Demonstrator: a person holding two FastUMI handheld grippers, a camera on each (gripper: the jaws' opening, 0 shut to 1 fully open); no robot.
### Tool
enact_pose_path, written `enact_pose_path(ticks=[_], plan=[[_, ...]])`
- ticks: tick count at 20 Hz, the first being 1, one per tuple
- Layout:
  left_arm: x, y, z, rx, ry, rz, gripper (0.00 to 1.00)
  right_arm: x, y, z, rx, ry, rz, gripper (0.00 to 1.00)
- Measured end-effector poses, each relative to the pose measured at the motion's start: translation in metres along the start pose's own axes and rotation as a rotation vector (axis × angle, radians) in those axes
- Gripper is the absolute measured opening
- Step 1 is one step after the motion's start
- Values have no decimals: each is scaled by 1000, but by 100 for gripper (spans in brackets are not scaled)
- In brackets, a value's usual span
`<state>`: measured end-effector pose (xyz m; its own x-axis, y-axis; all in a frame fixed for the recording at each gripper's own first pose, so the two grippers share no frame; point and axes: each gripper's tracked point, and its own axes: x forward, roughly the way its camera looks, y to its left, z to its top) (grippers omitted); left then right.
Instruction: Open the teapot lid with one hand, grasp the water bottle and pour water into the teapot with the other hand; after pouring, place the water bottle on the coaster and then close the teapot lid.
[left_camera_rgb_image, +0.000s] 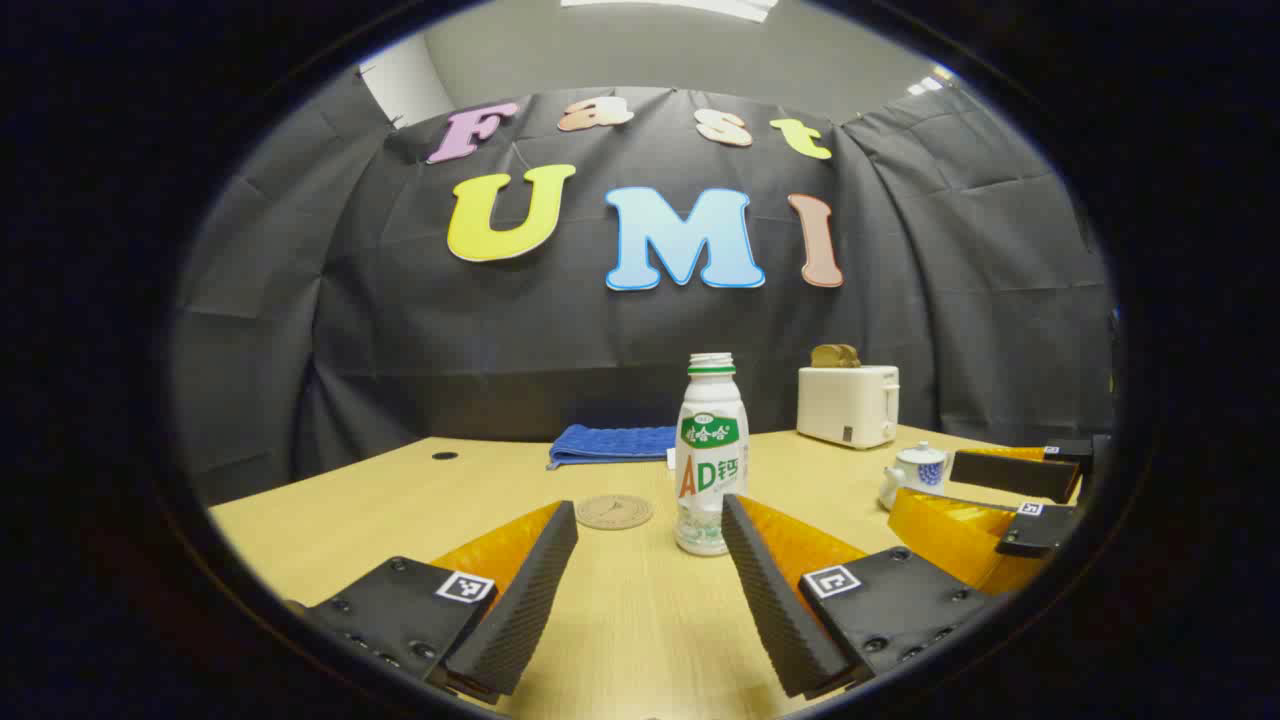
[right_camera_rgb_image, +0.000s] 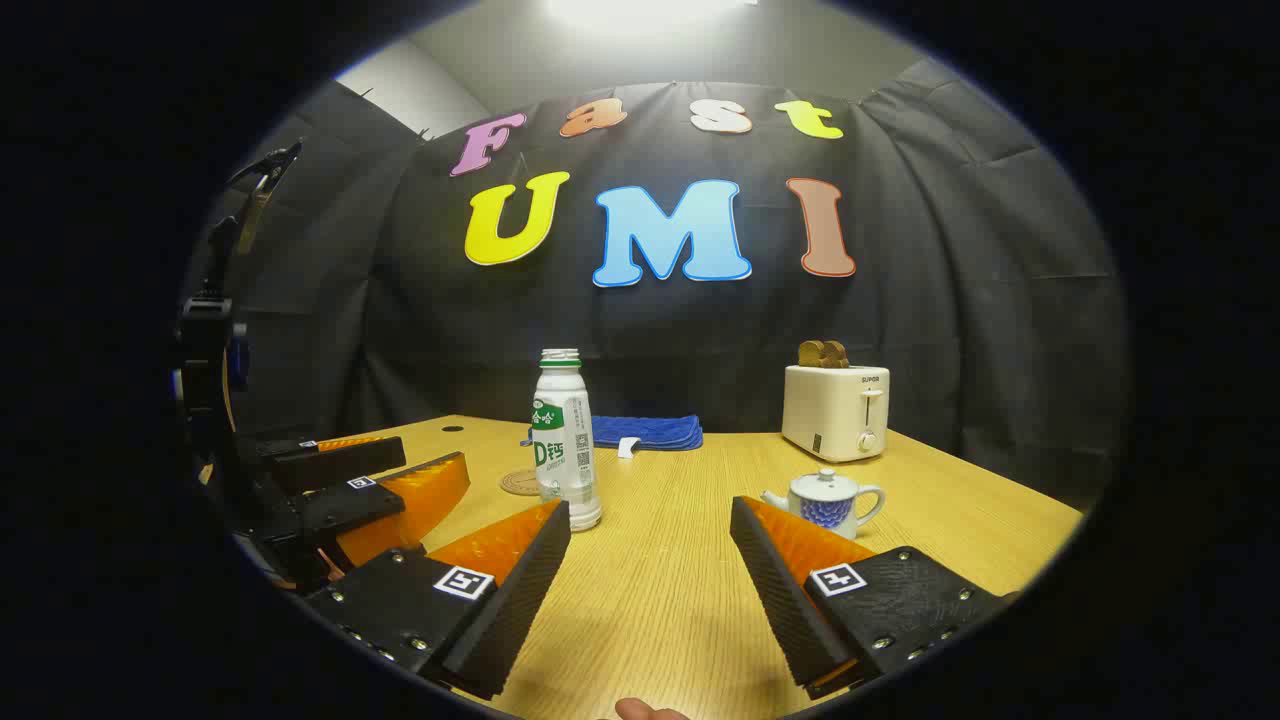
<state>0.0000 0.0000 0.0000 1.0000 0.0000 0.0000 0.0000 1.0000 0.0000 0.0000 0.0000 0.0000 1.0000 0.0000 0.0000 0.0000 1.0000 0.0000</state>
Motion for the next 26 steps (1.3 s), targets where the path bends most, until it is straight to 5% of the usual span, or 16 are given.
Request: enact_pose_path(ticks=[18, 26], plan=[[-1, 6, 1, -1, 5, 46, 96, 0, -1, 0, -1, 2, 13, 99], [22, -6, 19, 40, -48, 6, 100, 22, -62, 5, 6, 9, -120, 99]])
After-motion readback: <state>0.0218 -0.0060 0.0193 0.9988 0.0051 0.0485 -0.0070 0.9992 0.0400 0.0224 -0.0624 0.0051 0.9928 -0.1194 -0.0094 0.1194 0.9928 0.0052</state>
